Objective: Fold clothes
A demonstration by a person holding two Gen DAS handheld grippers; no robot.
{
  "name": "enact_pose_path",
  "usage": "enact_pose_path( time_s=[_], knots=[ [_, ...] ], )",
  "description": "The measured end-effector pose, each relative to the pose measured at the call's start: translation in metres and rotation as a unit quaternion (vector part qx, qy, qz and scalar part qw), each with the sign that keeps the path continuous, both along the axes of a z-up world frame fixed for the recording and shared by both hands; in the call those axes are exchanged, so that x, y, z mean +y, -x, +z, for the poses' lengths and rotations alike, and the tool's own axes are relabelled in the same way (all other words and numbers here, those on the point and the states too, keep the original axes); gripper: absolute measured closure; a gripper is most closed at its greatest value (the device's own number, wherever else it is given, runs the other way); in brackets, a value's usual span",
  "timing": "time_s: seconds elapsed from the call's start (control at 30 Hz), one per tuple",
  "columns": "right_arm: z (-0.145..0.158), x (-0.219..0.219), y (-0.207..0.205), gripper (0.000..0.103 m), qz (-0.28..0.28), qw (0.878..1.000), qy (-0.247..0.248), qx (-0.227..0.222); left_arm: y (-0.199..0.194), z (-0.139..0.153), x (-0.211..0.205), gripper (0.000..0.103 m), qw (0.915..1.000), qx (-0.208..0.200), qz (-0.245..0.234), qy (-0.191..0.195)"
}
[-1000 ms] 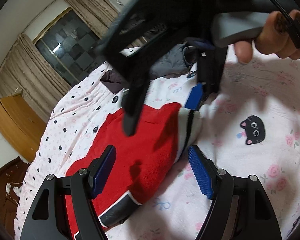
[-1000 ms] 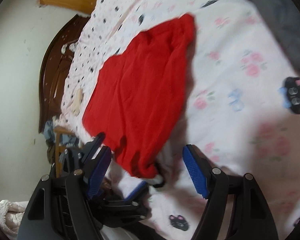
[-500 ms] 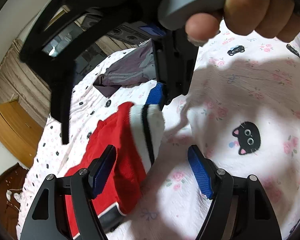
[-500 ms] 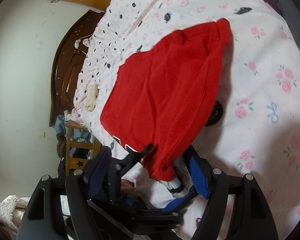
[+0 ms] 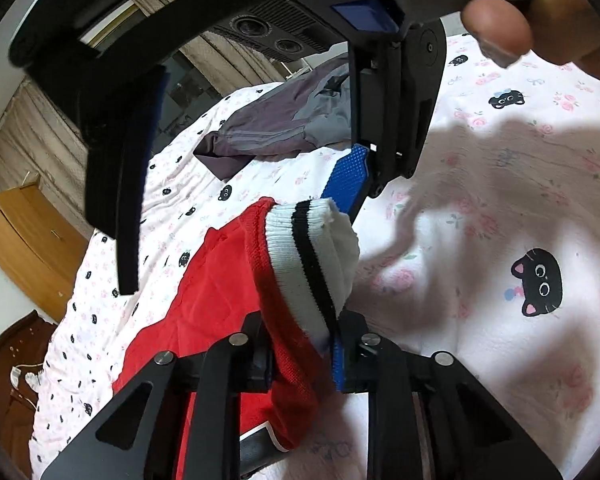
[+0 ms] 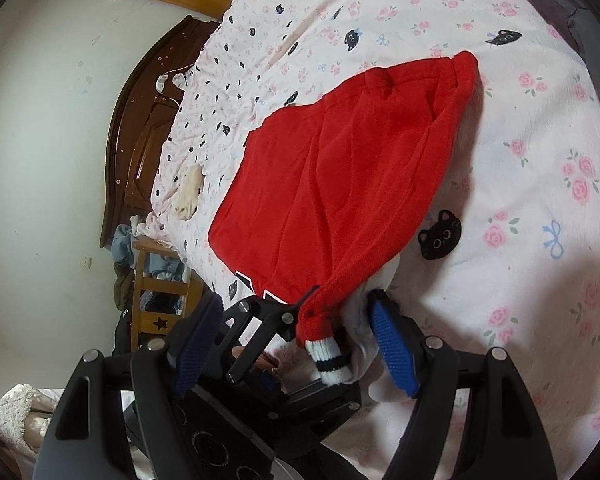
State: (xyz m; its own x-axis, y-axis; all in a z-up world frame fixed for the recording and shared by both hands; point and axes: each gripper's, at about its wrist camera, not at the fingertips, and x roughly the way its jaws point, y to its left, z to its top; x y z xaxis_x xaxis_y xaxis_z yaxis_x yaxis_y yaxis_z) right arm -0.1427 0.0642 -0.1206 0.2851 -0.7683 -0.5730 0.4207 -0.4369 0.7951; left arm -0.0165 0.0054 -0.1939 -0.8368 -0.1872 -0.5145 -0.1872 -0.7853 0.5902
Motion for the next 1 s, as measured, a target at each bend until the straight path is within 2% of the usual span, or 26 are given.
enact_pose_path(
  time_s=[0.2, 0.43, 0.53, 0.7, 0.87, 1.0],
  knots=[
    [0.002, 0.015, 0.007, 0.026, -0.018, 1.000, -0.001, 0.002, -0.001, 0.003, -0.002, 0.087, 0.9999, 0.011, 0.006, -0.004],
    [-0.012, 0.049, 0.038, 0.026, -0.083, 0.996, -0.033, -0.015, -0.002, 0.007, -0.005, 0.090, 0.9996, 0.025, 0.012, -0.010],
    [-0.025, 0.045, 0.048, 0.026, -0.091, 0.994, -0.031, -0.044, 0.005, 0.009, -0.015, 0.090, 0.9993, 0.029, 0.017, -0.015],
    [-0.043, 0.026, 0.060, 0.026, -0.092, 0.990, 0.010, -0.108, 0.003, 0.014, -0.013, 0.091, 0.9990, 0.034, 0.021, -0.017],
    [-0.059, 0.012, 0.076, 0.026, -0.113, 0.975, 0.063, -0.181, 0.001, 0.013, -0.013, 0.091, 0.9990, 0.035, 0.022, -0.016],
    [-0.071, 0.002, 0.088, 0.026, -0.130, 0.969, 0.053, -0.202, 0.002, 0.013, -0.014, 0.091, 0.9990, 0.036, 0.022, -0.016]
  ],
)
